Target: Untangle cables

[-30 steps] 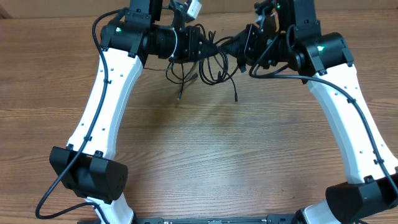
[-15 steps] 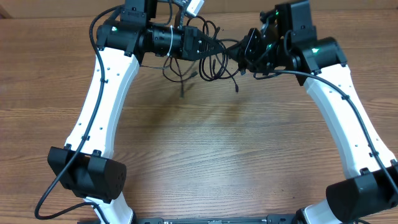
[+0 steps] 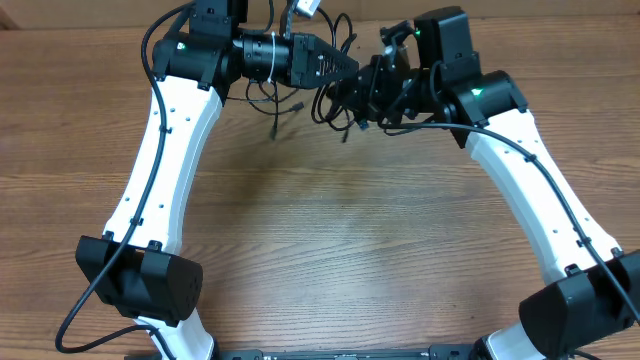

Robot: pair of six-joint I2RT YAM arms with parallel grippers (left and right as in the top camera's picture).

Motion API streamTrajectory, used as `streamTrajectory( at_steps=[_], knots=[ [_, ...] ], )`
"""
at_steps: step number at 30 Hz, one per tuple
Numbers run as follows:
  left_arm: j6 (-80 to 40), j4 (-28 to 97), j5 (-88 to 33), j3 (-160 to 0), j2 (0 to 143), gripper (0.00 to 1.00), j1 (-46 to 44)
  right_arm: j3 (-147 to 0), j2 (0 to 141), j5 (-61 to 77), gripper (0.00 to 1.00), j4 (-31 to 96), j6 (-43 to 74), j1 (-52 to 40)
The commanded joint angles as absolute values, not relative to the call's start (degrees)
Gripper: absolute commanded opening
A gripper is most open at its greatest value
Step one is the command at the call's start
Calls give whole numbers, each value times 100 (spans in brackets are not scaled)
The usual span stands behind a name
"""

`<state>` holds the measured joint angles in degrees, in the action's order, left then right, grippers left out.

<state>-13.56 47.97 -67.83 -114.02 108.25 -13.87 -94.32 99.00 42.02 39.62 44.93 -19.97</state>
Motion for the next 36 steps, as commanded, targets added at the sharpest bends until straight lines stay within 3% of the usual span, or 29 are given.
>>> streamTrajectory(
  at_steps=[1, 12, 15, 19, 21, 29, 36],
  knots=[
    [-1634, 4727, -7218, -11410, 10812, 4, -1428, -9400, 10136, 4436, 4, 3658, 4904, -2029],
    [-2003, 4287, -7913, -11410, 10812, 4, -1529, -9397, 10796, 4543, 5, 2882, 5548, -2029],
    [-2003, 4143, -7889, -11410, 10812, 4, -1500, -9397, 10853, 4313, 34, 2961, 5144, -2029],
    [-2001, 4154, -7752, -11410, 10812, 4, -1391, -9397, 10851, 4235, 83, 3138, 4646, -2016],
    [-2001, 4156, -7736, -11410, 10812, 4, -1326, -9397, 10851, 4233, 99, 3140, 4471, -1984],
    [-2180, 4495, -6685, -11410, 10812, 4, -1044, -9397, 10731, 4189, 100, 3511, 4029, -1592],
    [-2840, 4473, -6602, -11410, 10812, 5, -676, -9397, 10543, 2818, 100, 4525, 3863, -1173]
  ],
)
